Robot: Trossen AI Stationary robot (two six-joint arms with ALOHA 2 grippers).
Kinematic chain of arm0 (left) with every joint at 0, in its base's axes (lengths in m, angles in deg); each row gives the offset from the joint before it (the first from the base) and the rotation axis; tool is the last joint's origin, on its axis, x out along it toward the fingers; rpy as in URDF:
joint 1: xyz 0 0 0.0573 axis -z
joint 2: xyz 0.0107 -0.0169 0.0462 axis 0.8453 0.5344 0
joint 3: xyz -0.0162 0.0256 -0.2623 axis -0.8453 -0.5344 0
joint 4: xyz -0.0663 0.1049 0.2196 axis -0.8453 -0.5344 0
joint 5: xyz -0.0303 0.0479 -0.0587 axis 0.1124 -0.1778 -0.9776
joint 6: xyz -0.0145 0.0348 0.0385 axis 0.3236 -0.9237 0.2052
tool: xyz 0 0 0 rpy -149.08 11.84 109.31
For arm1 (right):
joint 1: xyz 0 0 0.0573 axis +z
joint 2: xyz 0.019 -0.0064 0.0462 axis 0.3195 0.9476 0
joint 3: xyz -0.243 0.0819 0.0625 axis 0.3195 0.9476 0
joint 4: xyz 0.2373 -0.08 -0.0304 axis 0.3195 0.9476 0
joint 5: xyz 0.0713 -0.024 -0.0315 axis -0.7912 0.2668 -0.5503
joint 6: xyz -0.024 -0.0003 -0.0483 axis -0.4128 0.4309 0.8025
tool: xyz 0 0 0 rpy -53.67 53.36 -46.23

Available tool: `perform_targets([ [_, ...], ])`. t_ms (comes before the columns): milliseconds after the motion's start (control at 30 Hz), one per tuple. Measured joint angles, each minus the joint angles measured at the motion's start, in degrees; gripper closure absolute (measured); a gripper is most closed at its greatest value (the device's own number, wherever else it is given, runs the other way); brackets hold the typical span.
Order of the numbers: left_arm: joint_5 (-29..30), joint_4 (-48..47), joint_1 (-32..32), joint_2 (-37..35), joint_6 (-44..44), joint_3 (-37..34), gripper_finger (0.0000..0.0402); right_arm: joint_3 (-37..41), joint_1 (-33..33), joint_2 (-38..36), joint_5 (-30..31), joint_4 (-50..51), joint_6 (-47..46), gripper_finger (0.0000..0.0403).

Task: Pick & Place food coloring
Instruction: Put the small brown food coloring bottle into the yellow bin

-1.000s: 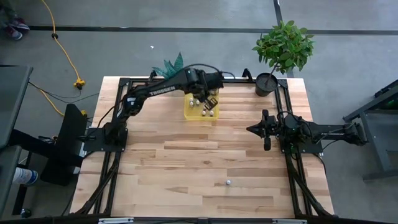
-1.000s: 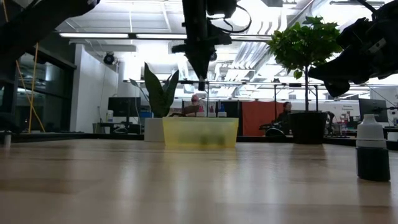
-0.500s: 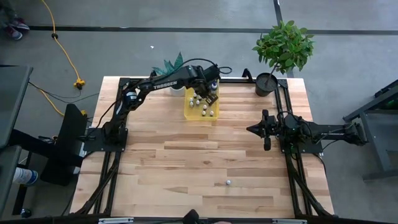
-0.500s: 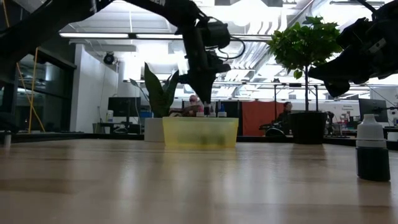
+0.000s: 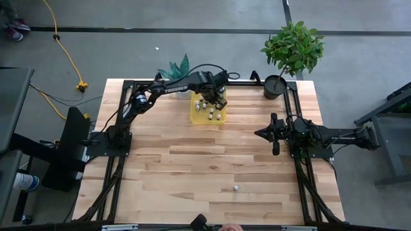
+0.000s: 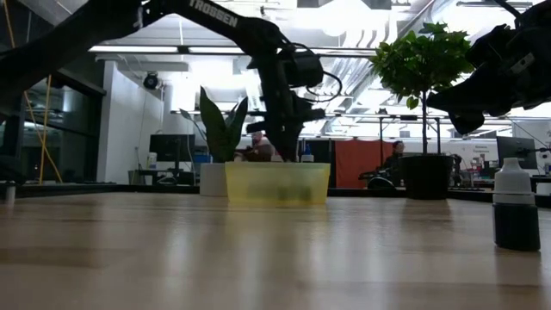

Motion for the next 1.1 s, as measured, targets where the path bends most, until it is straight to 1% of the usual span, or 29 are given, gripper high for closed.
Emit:
perform_targets([
  [67, 0.1, 0.6, 0.0, 0.2, 0.2, 0.0, 0.0378, 0.0, 0.0, -0.1, 0.0, 0.0, 0.0, 0.0402],
  [233, 3.0, 0.5, -0.3, 0.3, 0.2, 0.1, 0.0378, 0.0, 0.0, 0.0, 0.0, 0.0, 0.0, 0.0402],
  [467, 3.2, 1.0, -1.0, 1.1, 0.2, 0.2, 0.0378, 0.0, 0.0, 0.0, 0.0, 0.0, 0.0, 0.0402],
  [567, 1.1, 0.4, -1.3, 1.8, 0.2, 0.0, 0.0378, 0.0, 0.0, 0.0, 0.0, 0.0, 0.0, 0.0402],
  [1100, 1.8, 1.4, -1.4, 3.9, 0.1, 0.1, 0.0378, 0.0, 0.0, 0.0, 0.0, 0.0, 0.0, 0.0402],
])
